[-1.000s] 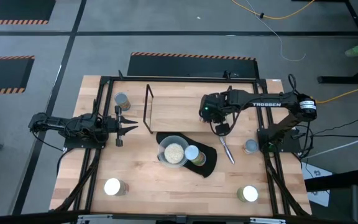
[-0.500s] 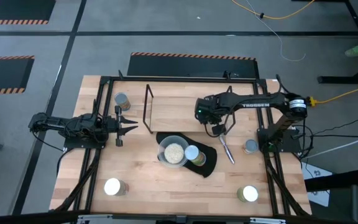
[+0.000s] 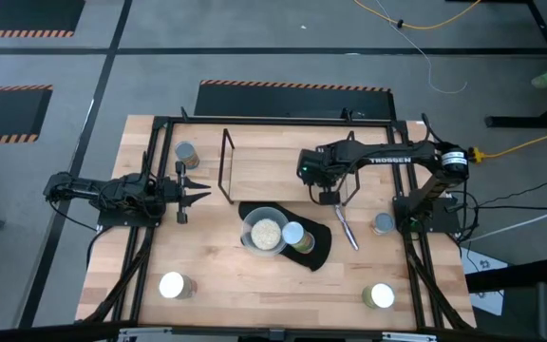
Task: Pick and place cans onto a shelf
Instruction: Put the canned diced tomatoes on the shelf
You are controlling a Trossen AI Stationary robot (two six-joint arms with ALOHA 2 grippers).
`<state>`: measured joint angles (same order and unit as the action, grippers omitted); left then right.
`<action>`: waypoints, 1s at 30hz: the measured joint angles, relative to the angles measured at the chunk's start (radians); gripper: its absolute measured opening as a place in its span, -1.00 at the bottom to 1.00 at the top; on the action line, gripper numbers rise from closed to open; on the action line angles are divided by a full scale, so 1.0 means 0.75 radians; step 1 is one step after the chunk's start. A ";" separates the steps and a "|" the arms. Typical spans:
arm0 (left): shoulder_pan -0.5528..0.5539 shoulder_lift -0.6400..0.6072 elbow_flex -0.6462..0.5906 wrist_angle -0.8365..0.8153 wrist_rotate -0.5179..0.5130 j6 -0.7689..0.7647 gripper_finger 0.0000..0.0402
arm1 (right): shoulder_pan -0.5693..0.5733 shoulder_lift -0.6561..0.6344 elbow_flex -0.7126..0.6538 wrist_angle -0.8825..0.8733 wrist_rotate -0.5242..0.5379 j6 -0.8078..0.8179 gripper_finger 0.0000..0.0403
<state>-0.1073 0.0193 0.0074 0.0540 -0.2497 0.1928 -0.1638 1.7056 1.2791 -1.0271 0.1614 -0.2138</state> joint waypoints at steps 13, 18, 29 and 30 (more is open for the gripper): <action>0.000 0.000 0.000 0.000 0.000 0.000 -0.66 | 0.001 0.009 0.085 -0.164 -0.256 0.636 -0.96; 0.000 0.000 0.000 0.000 0.000 0.000 -0.66 | 0.001 0.008 0.085 -0.164 -0.249 0.668 -0.96; 0.000 0.000 0.000 0.000 0.000 0.000 -0.66 | 0.001 0.008 0.085 -0.164 -0.163 0.656 -0.87; 0.000 0.000 0.000 0.000 0.001 0.000 -0.66 | 0.001 0.008 0.085 -0.164 -0.162 0.646 -0.84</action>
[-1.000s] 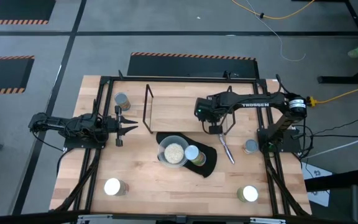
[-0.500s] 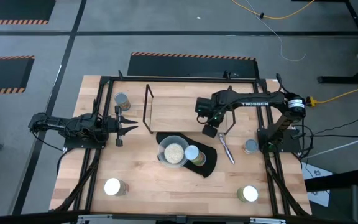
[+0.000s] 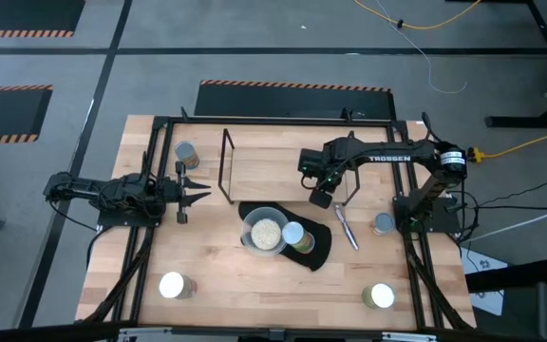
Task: Pick and place cans onto a shelf
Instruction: Put the canned diced tomatoes on the shelf, then put the canned tomatoes on the shelf
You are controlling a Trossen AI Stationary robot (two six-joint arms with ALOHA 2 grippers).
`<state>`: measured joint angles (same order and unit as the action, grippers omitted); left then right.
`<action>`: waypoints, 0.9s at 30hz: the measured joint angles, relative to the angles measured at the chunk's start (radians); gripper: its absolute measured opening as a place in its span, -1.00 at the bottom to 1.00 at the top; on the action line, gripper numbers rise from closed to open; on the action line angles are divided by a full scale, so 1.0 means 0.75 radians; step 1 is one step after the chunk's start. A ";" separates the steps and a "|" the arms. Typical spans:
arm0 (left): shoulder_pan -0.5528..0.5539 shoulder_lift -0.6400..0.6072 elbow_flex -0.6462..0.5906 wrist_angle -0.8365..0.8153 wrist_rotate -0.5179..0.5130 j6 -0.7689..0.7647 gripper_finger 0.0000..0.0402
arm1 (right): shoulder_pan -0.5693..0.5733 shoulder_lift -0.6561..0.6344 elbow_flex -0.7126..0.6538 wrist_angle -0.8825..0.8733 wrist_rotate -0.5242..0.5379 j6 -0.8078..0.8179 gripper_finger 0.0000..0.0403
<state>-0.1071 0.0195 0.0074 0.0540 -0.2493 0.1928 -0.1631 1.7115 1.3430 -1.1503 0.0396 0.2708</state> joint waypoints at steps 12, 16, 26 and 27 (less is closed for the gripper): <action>0.000 0.000 0.000 0.000 0.000 0.001 -0.66 | 0.000 -0.001 0.001 0.013 0.004 -0.023 -0.24; 0.000 0.000 0.000 0.000 0.000 0.001 -0.66 | 0.000 -0.003 0.001 0.012 0.004 -0.030 -0.15; 0.000 0.000 0.000 0.019 0.006 0.003 -0.66 | 0.029 -0.241 0.002 0.012 0.005 -0.059 -0.14; 0.000 0.000 0.000 0.034 0.006 0.013 -0.66 | 0.034 -0.276 0.002 0.012 0.010 -0.059 -0.14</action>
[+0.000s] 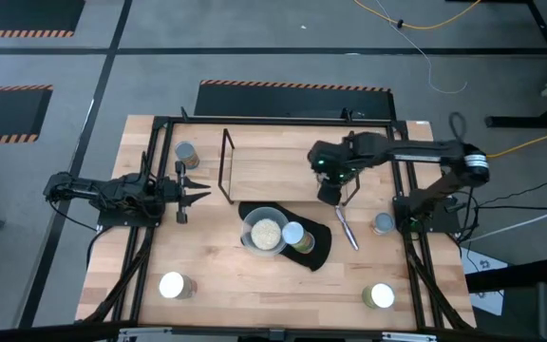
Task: Pick and place cans onto a shelf
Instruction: Put the canned tomatoes on the shelf
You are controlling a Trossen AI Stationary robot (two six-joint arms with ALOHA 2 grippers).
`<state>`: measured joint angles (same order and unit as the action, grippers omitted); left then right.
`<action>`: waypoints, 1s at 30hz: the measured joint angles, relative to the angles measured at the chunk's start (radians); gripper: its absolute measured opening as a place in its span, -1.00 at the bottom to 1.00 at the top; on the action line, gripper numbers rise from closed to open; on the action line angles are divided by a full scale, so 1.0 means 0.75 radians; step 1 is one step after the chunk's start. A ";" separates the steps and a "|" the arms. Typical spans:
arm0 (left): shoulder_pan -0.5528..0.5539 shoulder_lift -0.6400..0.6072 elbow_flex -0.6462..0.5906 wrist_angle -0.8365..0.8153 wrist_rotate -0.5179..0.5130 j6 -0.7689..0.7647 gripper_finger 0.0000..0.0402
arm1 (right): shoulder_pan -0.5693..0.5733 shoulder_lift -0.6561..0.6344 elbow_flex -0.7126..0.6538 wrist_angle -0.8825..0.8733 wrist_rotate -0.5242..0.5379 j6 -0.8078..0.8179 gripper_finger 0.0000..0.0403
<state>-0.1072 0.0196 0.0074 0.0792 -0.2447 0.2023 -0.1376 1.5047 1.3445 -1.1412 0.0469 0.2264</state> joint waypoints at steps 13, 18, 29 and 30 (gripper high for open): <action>0.000 0.000 0.031 0.479 -0.140 0.017 -0.65 | 0.141 -0.526 -0.297 0.263 0.309 0.012 -0.14; 0.000 0.013 0.110 0.483 -0.288 0.013 -0.53 | 0.148 -0.691 -0.481 0.428 0.292 0.036 -0.14; 0.000 0.253 0.411 0.370 -0.702 -0.175 -0.35 | 0.147 -0.813 -0.596 0.518 0.286 -0.055 -0.14; 0.000 0.287 0.456 0.315 -0.736 -0.199 -0.35 | 0.147 -0.813 -0.596 0.521 0.286 -0.064 -0.14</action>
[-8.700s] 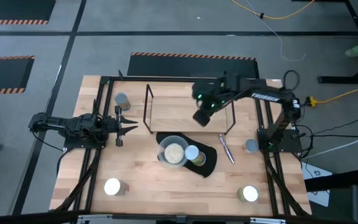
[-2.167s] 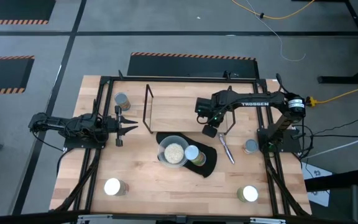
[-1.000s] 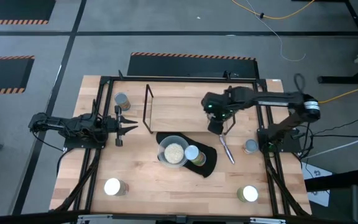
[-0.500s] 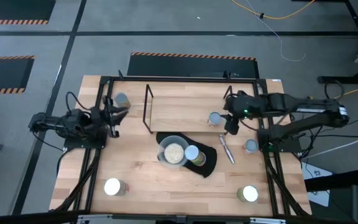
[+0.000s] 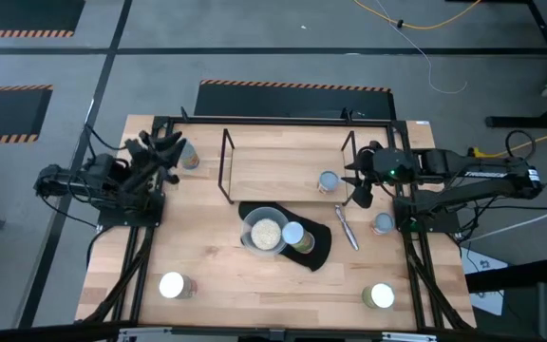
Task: Pick and place cans onto a shelf
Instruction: Put the canned tomatoes on the shelf
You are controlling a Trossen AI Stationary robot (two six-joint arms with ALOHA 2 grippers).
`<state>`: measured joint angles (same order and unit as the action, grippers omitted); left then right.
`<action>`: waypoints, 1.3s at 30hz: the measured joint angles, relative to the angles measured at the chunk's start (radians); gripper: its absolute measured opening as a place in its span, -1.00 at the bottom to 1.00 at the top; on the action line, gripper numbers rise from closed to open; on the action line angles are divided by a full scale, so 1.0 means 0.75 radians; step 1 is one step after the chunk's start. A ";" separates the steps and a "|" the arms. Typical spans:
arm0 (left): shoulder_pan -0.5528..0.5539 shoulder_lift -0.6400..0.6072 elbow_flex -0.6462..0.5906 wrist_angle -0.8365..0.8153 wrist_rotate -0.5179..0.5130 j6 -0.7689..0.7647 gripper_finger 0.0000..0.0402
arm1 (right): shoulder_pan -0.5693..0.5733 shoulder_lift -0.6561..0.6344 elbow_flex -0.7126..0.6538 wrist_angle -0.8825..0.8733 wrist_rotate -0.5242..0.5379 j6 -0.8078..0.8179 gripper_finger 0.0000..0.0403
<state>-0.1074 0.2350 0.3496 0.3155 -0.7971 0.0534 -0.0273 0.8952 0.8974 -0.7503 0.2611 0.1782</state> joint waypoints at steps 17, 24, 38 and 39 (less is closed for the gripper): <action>0.091 0.430 0.714 -1.242 -0.138 -0.626 -0.35 | 0.000 0.000 0.000 0.009 -0.001 -0.005 -0.14; 0.221 0.499 0.715 -1.312 0.060 -0.651 -0.35 | 0.000 0.001 0.000 0.009 -0.001 -0.005 -0.14; 0.623 0.715 0.715 -1.847 0.371 -0.862 -0.35 | 0.000 0.001 0.000 0.009 -0.001 -0.005 -0.14; 0.653 0.732 0.715 -1.845 0.385 -0.852 -0.35 | 0.000 0.001 0.000 0.009 -0.001 -0.005 -0.14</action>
<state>0.3824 0.7842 0.8856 -1.0685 -0.5082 -0.5855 -0.0273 0.8959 0.8974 -0.7437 0.2607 0.1745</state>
